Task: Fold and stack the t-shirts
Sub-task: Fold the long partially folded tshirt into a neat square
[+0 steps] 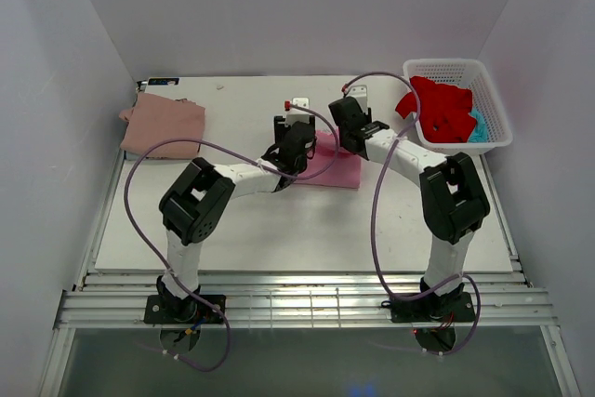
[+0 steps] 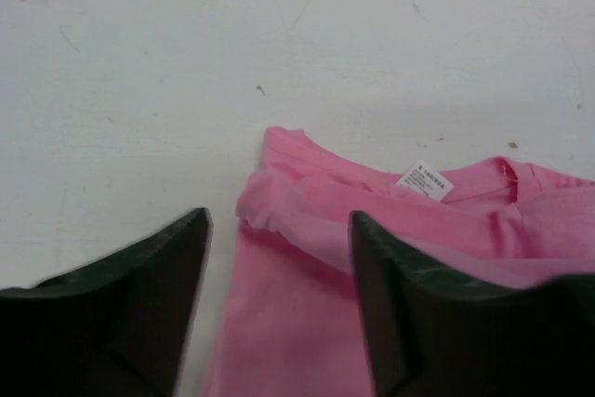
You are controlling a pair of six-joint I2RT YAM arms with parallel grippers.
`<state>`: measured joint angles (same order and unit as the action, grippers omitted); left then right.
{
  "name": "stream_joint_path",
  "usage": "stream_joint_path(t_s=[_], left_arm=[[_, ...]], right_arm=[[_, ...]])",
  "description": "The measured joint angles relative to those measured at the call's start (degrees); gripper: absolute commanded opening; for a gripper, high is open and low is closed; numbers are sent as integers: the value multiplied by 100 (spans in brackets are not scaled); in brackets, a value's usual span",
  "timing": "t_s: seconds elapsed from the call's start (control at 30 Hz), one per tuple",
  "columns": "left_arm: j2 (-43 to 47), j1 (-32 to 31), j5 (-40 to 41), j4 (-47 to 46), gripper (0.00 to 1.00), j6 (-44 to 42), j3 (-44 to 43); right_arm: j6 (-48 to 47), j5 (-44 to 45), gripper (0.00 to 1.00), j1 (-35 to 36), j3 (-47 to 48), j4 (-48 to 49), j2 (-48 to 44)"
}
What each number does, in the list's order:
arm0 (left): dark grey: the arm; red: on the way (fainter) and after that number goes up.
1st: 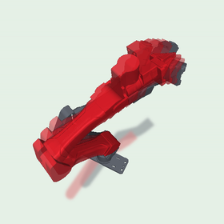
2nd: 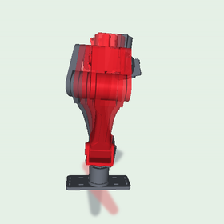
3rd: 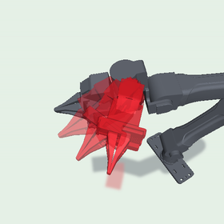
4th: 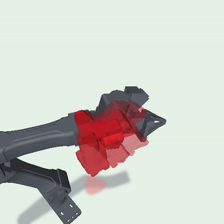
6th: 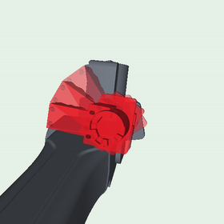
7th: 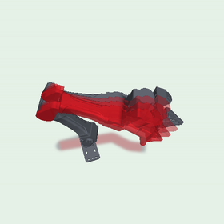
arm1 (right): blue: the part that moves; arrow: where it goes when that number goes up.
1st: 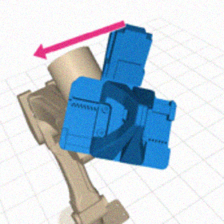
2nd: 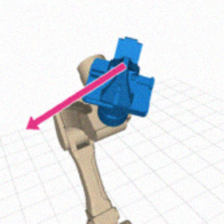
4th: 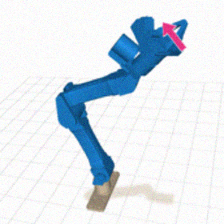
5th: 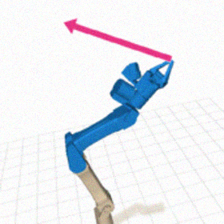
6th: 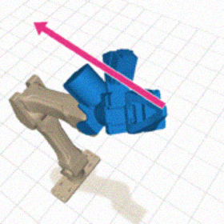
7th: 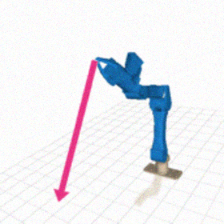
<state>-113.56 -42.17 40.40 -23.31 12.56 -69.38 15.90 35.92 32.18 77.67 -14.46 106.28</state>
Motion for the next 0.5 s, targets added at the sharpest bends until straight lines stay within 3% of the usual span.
stream_joint_path(t_s=[0.03, 0.1, 0.13, 0.23, 0.3, 0.33, 0.37, 0.4, 0.43, 0.47, 0.5], left_arm=[[-37, 9, 70, 9, 95, -79, -127], [-20, 13, 199, -13, 96, -249, -339], [22, 17, 262, -39, 96, -304, -428], [341, 22, 400, -94, 95, -424, -463], [730, 7, 398, -129, 85, -343, -249], [1001, -11, 398, -118, 79, -264, -52], [1268, -35, 387, -118, 55, -160, 175], [1541, -76, 343, -155, 41, 7, 415], [1777, -125, 308, -162, 25, 133, 640], [1958, -179, 234, -179, 7, 282, 826], [2063, -234, 160, -201, 2, 433, 979]], right_arm=[[-72, 48, 55, -17, 107, 2, 46], [-181, 192, 63, -48, 240, 7, 20], [-258, 238, 81, -61, 258, 35, -48], [-450, 273, 81, -68, 164, 142, -503], [-479, 146, 74, -68, -57, 284, -1021], [-476, 17, 61, -68, -249, 407, -1373], [-481, -105, 52, -68, -389, 452, -1646], [-431, -214, 41, -68, -494, 518, -1825], [-409, -367, 20, -68, -621, 614, -2002], [-367, -562, 13, -68, -739, 680, -2140], [-310, -671, 10, -68, -798, 715, -2164]])
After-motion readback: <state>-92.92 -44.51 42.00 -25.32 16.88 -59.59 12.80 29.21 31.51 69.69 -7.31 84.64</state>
